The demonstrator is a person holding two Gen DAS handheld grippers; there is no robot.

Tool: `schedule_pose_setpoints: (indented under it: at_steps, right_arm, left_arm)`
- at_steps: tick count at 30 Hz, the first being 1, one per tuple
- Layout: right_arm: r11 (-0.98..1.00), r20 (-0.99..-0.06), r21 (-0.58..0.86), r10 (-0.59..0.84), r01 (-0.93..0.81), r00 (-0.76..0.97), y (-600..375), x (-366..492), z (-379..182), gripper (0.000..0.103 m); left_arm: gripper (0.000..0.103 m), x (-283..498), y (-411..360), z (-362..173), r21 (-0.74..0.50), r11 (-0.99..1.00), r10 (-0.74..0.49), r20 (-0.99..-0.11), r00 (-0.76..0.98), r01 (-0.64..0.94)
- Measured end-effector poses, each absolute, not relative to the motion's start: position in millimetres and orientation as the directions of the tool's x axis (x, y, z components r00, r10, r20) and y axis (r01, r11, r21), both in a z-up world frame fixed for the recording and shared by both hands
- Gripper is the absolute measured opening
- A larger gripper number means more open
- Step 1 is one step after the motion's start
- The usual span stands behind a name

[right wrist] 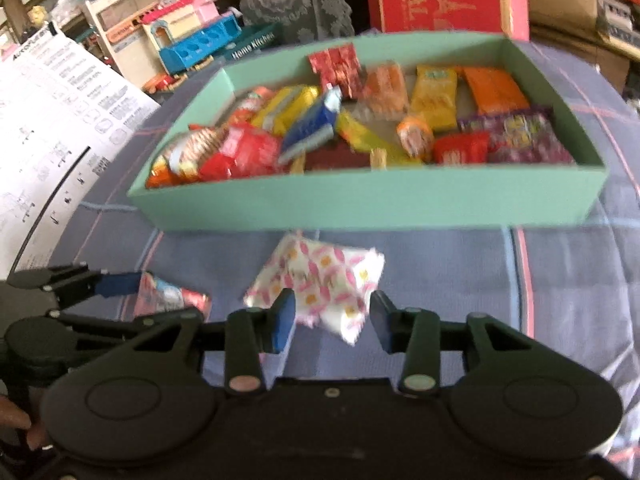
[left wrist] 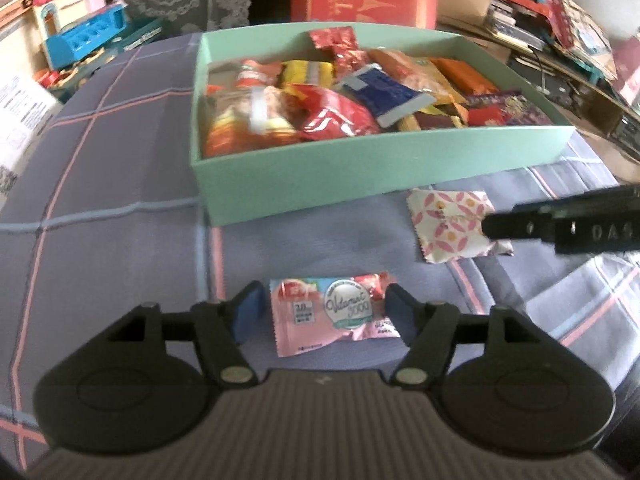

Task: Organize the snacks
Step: 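Grasp the pink Vitamin C candy with left while right grasps the Winson pastry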

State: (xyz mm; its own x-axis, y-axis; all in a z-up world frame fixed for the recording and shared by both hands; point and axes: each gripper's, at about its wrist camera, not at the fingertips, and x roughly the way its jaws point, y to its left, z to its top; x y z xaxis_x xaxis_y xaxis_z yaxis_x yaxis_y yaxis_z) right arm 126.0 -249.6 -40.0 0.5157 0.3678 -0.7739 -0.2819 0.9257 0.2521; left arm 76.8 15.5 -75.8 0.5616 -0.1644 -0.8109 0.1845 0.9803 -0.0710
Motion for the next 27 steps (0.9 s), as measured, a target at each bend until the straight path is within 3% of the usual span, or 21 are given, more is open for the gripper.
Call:
schedule_pose_setpoints:
  at_steps: [2, 9, 11, 22, 27]
  right_arm:
    - [0.911, -0.758, 0.253, 0.396, -0.326, 0.518, -244, 135, -35, 0.048]
    - [0.869, -0.768, 0.236, 0.441, -0.435, 0.464, -223, 167, -46, 0.049]
    - [0.872, -0.777, 0.232, 0.433, -0.432, 0.456, -224, 170, -49, 0.059]
    - [0.869, -0.798, 0.238, 0.43, -0.434, 0.423, -222, 133, -48, 0.06]
    - [0.888, -0.796, 0.224, 0.404, -0.402, 0.45, -213, 129, -49, 0.069]
  left_arm:
    - [0.07, 76, 21, -75, -0.074, 0.984, -0.154, -0.814, 0.561, 0.162]
    - [0.076, 66, 37, -72, -0.09, 0.988, -0.145, -0.82, 0.554, 0.125]
    - [0.078, 64, 41, -73, -0.099, 0.988, -0.149, -0.821, 0.551, 0.121]
    - [0.079, 63, 43, -75, -0.104, 0.989, -0.148, -0.816, 0.558, 0.11]
    - [0.08, 63, 47, -74, -0.111, 0.99, -0.139, -0.821, 0.554, 0.084]
